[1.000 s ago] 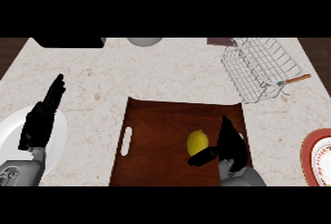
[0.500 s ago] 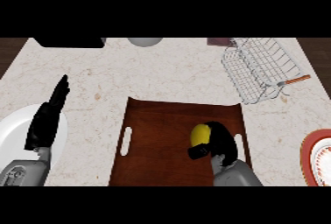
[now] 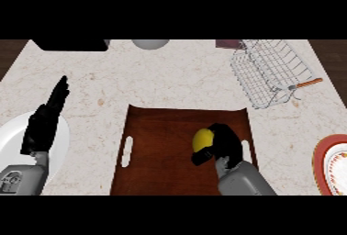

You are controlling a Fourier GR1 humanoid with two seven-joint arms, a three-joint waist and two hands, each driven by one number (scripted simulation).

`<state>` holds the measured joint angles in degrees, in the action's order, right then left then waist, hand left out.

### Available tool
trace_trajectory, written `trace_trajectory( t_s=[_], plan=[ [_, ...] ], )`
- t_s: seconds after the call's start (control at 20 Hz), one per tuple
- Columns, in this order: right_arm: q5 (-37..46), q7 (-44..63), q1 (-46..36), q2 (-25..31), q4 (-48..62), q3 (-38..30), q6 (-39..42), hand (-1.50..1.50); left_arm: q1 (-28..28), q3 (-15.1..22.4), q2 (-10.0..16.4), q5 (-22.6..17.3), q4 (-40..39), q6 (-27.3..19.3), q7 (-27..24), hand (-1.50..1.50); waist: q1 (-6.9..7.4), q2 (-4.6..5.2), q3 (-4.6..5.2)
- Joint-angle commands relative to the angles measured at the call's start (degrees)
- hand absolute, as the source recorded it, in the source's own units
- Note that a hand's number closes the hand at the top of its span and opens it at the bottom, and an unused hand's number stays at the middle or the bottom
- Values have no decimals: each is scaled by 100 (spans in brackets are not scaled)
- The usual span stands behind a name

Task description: Pick the lemon from the tray and place it in the tiered basket

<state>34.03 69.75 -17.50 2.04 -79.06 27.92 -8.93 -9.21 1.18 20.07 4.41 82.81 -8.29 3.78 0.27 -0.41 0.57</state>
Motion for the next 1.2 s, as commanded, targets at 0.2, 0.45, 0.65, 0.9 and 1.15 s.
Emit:
trace_trajectory(
  t_s=[0.2, 0.45, 0.65, 0.9, 1.15],
  plan=[
    [224, 1294, -232, -198, -265, -174, -817, 150, 107, 81, -138, 154, 133, -97, 62, 0, -16, 21, -54],
    [1012, 860, -1930, 220, 1278, -1729, -1037, 150, -129, 146, -119, 104, 122, 34, 7, 0, 390, 259, -20],
    [1660, 678, -2623, 631, 1640, -2276, -1438, 150, -184, 231, -147, 124, 144, 82, 5, 0, 537, 291, -6],
    [2805, 715, -3496, 1306, 2237, -2655, -1552, 150, -269, 305, -157, 151, 140, 139, -50, 0, 710, 302, 27],
    [3845, 958, -4388, 1654, 2836, -2905, -1489, 150, -416, 452, -310, 199, 109, 118, -17, 0, 844, 333, 24]
  ],
)
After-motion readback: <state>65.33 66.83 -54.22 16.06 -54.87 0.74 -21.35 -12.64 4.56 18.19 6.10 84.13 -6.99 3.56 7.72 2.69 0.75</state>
